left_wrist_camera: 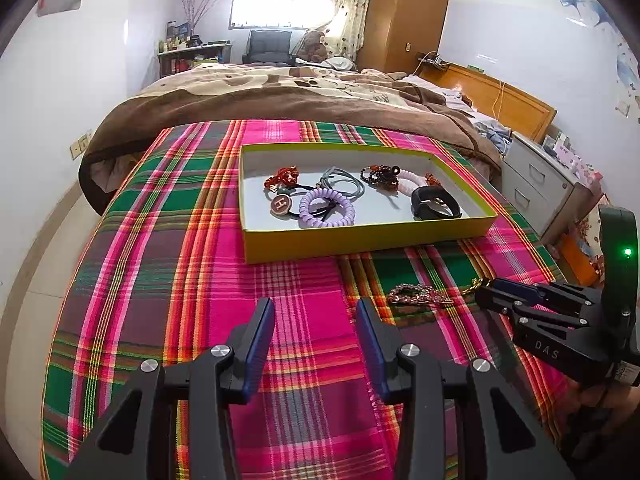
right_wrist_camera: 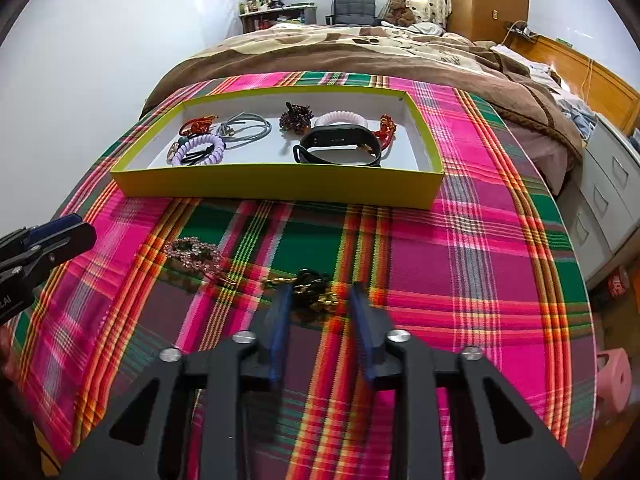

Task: Organize jewelry
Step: 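Grasp the small gold-and-black charm with the right tool while the left tool grasps the rhinestone clip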

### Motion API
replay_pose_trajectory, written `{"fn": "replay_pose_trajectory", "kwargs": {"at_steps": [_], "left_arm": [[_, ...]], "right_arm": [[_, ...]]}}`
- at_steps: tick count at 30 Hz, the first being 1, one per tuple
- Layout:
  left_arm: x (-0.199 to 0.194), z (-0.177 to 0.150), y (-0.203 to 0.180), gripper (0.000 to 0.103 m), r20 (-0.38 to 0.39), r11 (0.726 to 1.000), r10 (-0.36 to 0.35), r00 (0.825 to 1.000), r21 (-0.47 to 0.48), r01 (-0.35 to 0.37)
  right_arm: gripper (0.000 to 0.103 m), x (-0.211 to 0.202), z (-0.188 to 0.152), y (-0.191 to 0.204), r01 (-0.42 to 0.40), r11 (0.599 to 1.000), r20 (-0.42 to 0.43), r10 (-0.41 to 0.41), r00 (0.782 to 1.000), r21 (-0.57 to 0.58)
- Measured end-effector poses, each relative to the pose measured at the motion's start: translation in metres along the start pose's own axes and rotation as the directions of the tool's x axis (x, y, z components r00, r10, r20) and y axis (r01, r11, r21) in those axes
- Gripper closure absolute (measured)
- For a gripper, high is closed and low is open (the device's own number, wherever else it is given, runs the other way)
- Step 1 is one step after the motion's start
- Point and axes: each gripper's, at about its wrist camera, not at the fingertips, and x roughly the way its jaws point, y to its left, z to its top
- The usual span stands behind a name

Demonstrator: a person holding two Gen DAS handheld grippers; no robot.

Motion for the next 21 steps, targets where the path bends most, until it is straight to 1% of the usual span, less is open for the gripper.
{"fn": "replay_pose_trajectory", "kwargs": {"at_steps": [1, 4, 8, 11, 17, 19, 21], "left_arm": [[0.000, 0.000, -0.001, 0.061, 0.000, 1.000, 0.000, 1.000, 0.002, 0.000], [0.002, 0.001, -0.004, 0.061, -0.006, 1.000, -0.003, 1.000, 0.002, 0.003], [0.006, 0.001, -0.008, 0.061, -0.019, 1.000, -0.014, 1.000, 0.012, 0.014], [0.010, 0.002, -0.015, 0.061, -0.027, 0.999, -0.042, 0.999, 0.030, 0.043], [0.017, 0.004, -0.035, 0.061, -0.009, 0.991, -0.101, 0.995, 0.086, 0.101], [0.022, 0.006, -0.044, 0.061, -0.026, 0.985, -0.124, 0.992, 0.121, 0.126], [0.028, 0.009, -0.049, 0.061, -0.038, 0.980, -0.140, 0.989, 0.135, 0.144]], "right_arm": [[0.086, 0.000, -0.001, -0.002, -0.003, 1.000, 0.001, 0.003, 1.000, 0.005], [0.087, -0.001, 0.000, -0.007, -0.031, 0.999, 0.004, 0.031, 1.000, 0.025], [0.087, -0.004, -0.003, -0.015, -0.048, 0.997, 0.016, 0.047, 0.999, 0.064], [0.087, -0.007, -0.004, -0.022, -0.057, 0.994, 0.028, 0.055, 0.998, 0.096], [0.087, -0.016, -0.008, -0.034, -0.049, 0.991, 0.046, 0.044, 0.998, 0.124], [0.087, -0.018, -0.010, -0.038, -0.051, 0.990, 0.045, 0.046, 0.998, 0.132], [0.087, -0.020, -0.012, -0.041, -0.050, 0.989, 0.047, 0.044, 0.998, 0.141]]}}
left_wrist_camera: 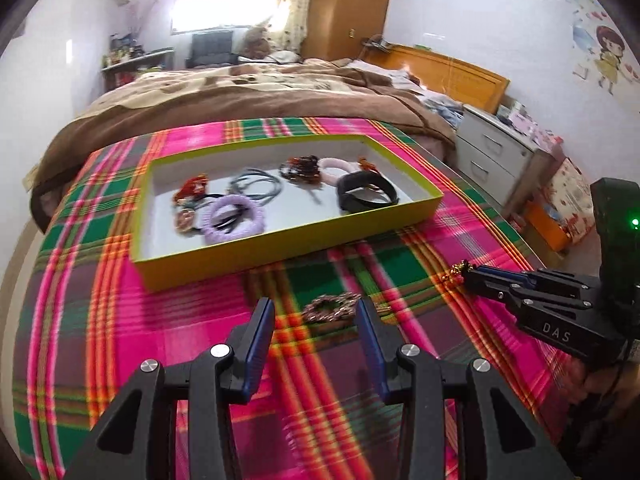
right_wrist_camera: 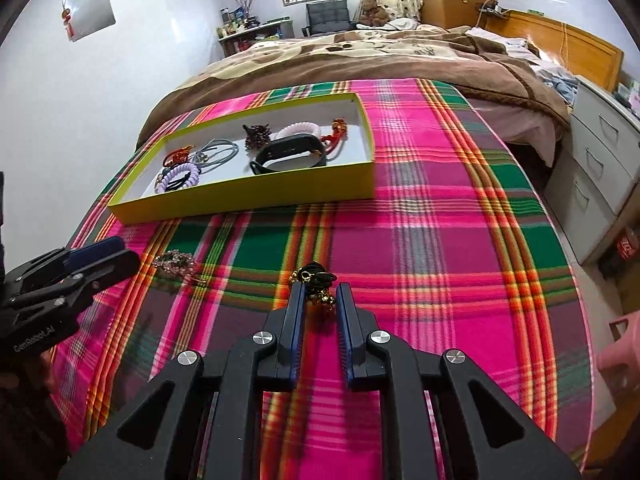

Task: Organize jewelry
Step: 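Grasp the small gold-and-black charm with the right tool while the left tool grasps the rhinestone clip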

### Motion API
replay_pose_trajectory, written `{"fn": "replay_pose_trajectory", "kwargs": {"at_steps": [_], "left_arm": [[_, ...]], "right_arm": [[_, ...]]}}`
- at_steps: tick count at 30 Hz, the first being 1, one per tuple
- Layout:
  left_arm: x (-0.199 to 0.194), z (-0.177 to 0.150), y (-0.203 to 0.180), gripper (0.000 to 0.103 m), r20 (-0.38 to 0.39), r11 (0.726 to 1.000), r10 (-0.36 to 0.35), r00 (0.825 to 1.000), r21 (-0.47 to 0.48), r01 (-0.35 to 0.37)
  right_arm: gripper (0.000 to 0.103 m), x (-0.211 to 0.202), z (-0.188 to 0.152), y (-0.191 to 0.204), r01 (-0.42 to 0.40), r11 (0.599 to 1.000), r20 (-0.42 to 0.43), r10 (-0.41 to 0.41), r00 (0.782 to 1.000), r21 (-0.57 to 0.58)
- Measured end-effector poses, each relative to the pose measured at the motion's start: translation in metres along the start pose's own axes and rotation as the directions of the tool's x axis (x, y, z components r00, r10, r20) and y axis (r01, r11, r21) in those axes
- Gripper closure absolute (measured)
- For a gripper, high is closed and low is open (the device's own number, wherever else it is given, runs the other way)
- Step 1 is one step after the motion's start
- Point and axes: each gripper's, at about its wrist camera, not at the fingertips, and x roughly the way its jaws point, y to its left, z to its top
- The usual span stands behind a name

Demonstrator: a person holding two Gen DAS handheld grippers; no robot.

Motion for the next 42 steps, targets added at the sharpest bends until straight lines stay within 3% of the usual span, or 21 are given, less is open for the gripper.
{"fn": "replay_pose_trajectory", "kwargs": {"at_steps": [4, 7, 10, 13, 18, 24, 28, 33, 42], "left_arm": [[0.013, 0.007, -0.003, 0.061, -0.026, 0.998, -0.065, 0.998, 0.005, 0.065], [0.021, 0.008, -0.005, 0.061, -0.056, 0.998, -0.060, 0.997, -0.005, 0.060], [0.025, 0.005, -0.012, 0.060, -0.082, 0.995, -0.097, 0.992, 0.021, 0.099], [0.021, 0.002, -0.020, 0.059, -0.080, 0.994, -0.092, 0.992, 0.043, 0.096], [0.014, -0.007, -0.036, 0.059, -0.109, 0.983, -0.165, 0.980, 0.061, 0.173], [0.000, 0.002, -0.032, 0.059, -0.035, 0.987, -0.076, 0.997, 0.137, 0.080], [0.012, 0.013, -0.018, 0.058, -0.067, 0.989, -0.057, 0.996, 0.136, 0.066], [0.023, 0.008, -0.019, 0.057, -0.123, 0.976, -0.154, 0.980, 0.136, 0.170], [0.021, -0.009, -0.043, 0.057, -0.151, 0.963, -0.101, 0.983, 0.233, 0.135]], "right_arm": [[0.087, -0.005, -0.003, -0.006, -0.005, 1.000, 0.005, 0.005, 1.000, 0.015], [0.087, -0.008, -0.004, -0.008, -0.003, 1.000, 0.009, 0.003, 1.000, 0.022], [0.087, -0.011, -0.005, -0.009, -0.006, 1.000, 0.015, 0.006, 1.000, 0.029], [0.087, -0.014, -0.005, -0.010, -0.006, 0.999, 0.022, 0.006, 1.000, 0.033], [0.087, -0.016, -0.006, -0.011, -0.009, 0.999, 0.023, 0.009, 1.000, 0.036], [0.087, -0.016, -0.010, -0.014, -0.014, 0.999, 0.018, 0.013, 1.000, 0.046], [0.087, -0.014, -0.009, -0.014, -0.019, 0.998, 0.014, 0.019, 1.000, 0.053], [0.087, -0.012, -0.009, -0.013, -0.023, 0.999, 0.010, 0.022, 1.000, 0.050], [0.087, -0.011, -0.010, -0.012, -0.026, 0.998, 0.006, 0.026, 1.000, 0.050]]}}
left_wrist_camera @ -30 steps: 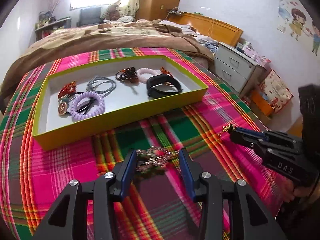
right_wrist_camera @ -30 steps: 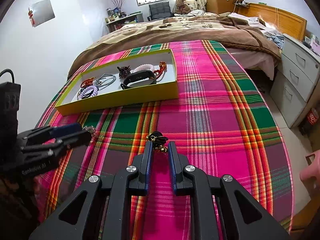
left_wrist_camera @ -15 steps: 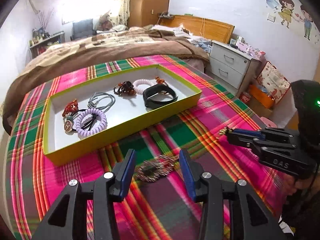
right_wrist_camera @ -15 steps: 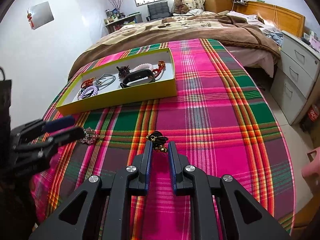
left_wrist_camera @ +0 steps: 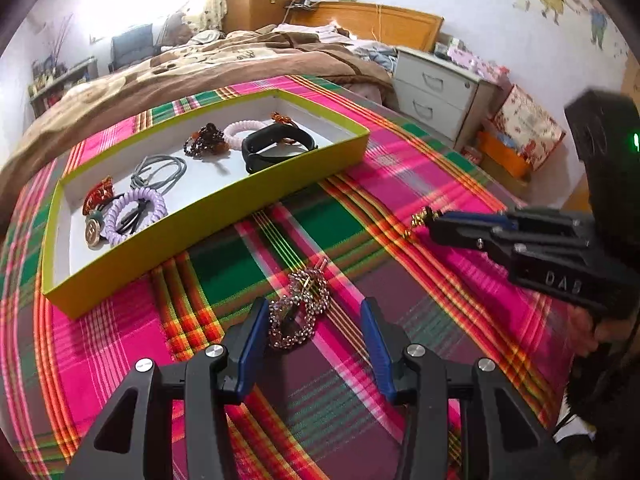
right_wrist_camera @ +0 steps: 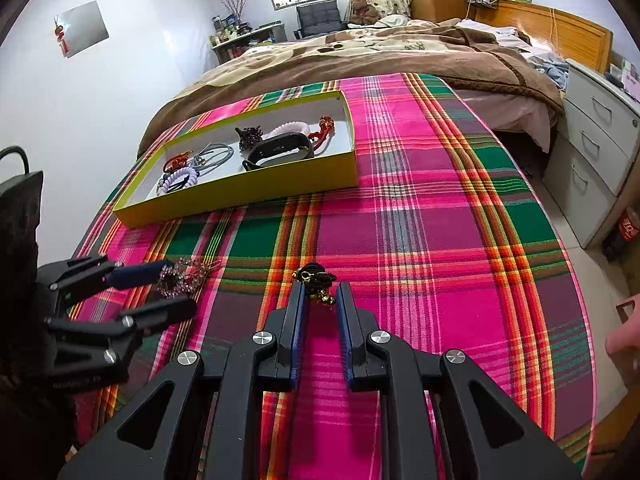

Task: Organize jewelry
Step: 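Grasp the small gold-and-black charm with the right tool while the left tool grasps the rhinestone clip, then carry the gold charm and rhinestone clip into the box with both tools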

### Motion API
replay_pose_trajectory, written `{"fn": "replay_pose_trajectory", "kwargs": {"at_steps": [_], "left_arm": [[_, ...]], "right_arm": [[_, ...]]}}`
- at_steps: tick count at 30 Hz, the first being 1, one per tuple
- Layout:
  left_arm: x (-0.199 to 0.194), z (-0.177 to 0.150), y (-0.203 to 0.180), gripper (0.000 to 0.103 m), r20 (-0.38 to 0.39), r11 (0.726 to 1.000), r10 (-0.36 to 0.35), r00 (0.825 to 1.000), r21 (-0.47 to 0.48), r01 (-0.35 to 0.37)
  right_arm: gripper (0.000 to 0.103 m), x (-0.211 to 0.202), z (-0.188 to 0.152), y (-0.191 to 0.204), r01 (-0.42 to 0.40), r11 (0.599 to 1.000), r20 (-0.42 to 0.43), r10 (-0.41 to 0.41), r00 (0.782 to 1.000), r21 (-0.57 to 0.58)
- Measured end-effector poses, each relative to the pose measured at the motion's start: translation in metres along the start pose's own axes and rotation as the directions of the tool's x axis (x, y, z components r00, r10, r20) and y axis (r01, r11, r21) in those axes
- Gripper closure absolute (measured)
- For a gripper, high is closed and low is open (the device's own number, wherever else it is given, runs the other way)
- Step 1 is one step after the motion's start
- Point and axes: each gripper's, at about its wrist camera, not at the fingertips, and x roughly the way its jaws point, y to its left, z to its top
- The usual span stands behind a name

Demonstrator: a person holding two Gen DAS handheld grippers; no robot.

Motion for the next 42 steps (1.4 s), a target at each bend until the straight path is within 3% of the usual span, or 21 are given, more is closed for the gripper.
{"fn": "replay_pose_trajectory", "kwargs": {"at_steps": [4, 8, 12, 24, 42], "left_arm": [[0.005, 0.003, -0.001, 0.057, 0.005, 0.996, 0.084, 0.996, 0.009, -0.084], [0.005, 0.003, 0.001, 0.058, 0.008, 0.997, 0.083, 0.997, 0.003, -0.083], [0.002, 0.003, -0.001, 0.072, 0.019, 0.995, 0.097, 0.995, -0.003, -0.097], [-0.008, 0.000, 0.004, 0.073, 0.044, 0.995, 0.088, 0.995, -0.057, -0.086], [-0.041, 0.011, 0.022, 0.073, 0.133, 0.985, 0.136, 0.982, -0.127, -0.119]], "right_arm": [[0.087, 0.001, 0.000, 0.001, -0.003, 1.000, -0.002, 0.003, 1.000, -0.002], [0.087, 0.000, 0.000, 0.003, -0.005, 1.000, 0.000, 0.005, 1.000, -0.010], [0.087, -0.001, 0.001, 0.006, -0.007, 1.000, 0.005, 0.007, 1.000, -0.015], [0.087, -0.003, 0.000, 0.010, -0.004, 1.000, 0.009, 0.005, 1.000, -0.019], [0.087, -0.017, 0.015, 0.019, -0.015, 0.999, 0.058, 0.016, 0.998, -0.029]]}}
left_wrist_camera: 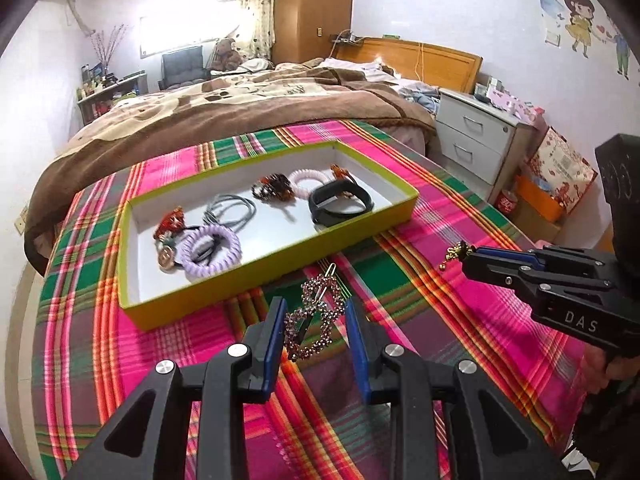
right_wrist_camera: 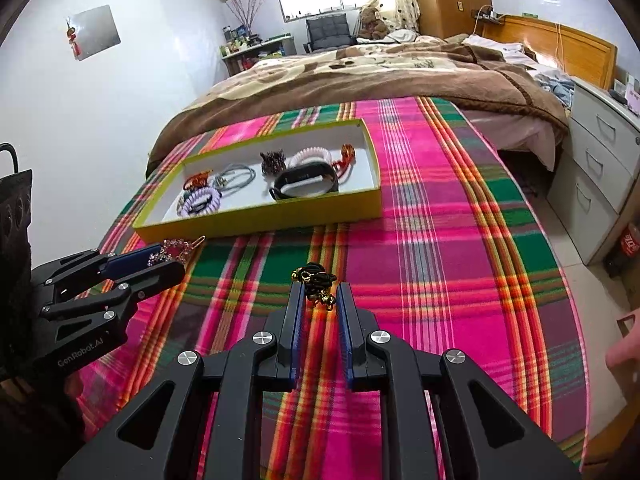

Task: Organize jewelry
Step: 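Carry the gold charm and rhinestone clip into the box with both tools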

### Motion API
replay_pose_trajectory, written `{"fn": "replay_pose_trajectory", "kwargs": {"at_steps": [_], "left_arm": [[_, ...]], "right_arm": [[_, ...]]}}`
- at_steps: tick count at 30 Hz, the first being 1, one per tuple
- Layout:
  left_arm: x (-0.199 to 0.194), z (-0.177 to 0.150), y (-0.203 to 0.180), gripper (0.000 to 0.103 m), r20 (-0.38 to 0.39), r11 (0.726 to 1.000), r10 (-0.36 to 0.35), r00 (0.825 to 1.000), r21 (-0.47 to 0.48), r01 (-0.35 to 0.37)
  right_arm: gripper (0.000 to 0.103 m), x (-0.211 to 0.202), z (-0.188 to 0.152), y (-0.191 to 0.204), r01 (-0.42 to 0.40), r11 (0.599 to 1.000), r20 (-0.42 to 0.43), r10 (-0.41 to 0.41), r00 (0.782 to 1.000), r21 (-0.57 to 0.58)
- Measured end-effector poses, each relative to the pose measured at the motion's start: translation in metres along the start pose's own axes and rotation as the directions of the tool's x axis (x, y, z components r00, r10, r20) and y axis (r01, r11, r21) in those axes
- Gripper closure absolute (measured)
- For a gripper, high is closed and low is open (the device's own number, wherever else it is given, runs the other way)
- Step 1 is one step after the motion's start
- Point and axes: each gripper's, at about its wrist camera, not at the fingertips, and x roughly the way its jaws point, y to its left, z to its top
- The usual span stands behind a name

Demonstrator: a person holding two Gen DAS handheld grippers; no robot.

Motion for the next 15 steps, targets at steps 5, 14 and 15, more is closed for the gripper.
{"fn": "replay_pose_trajectory", "kwargs": {"at_steps": [5, 14, 15], "left_arm": [[-0.003, 0.012, 0.012, 0.073, 0.019, 1.000, 0.009, 1.000, -0.024, -0.009], [-0.005, 0.034, 0.043, 0.073, 0.048, 0.997, 0.043, 0.998, -0.071, -0.040], [-0.004, 0.036, 0.046, 0.073, 0.050, 0.996, 0.051, 0.997, -0.073, -0.047]], "right_arm": [[0.087, 0.001, 0.013, 0.005, -0.005, 1.000, 0.015, 0.006, 1.000, -0.008], [0.087, 0.007, 0.033, 0.013, -0.022, 0.999, 0.029, 0.023, 0.999, -0.025], [0.087, 0.009, 0.037, 0.015, -0.026, 0.999, 0.029, 0.027, 0.999, -0.030]]}}
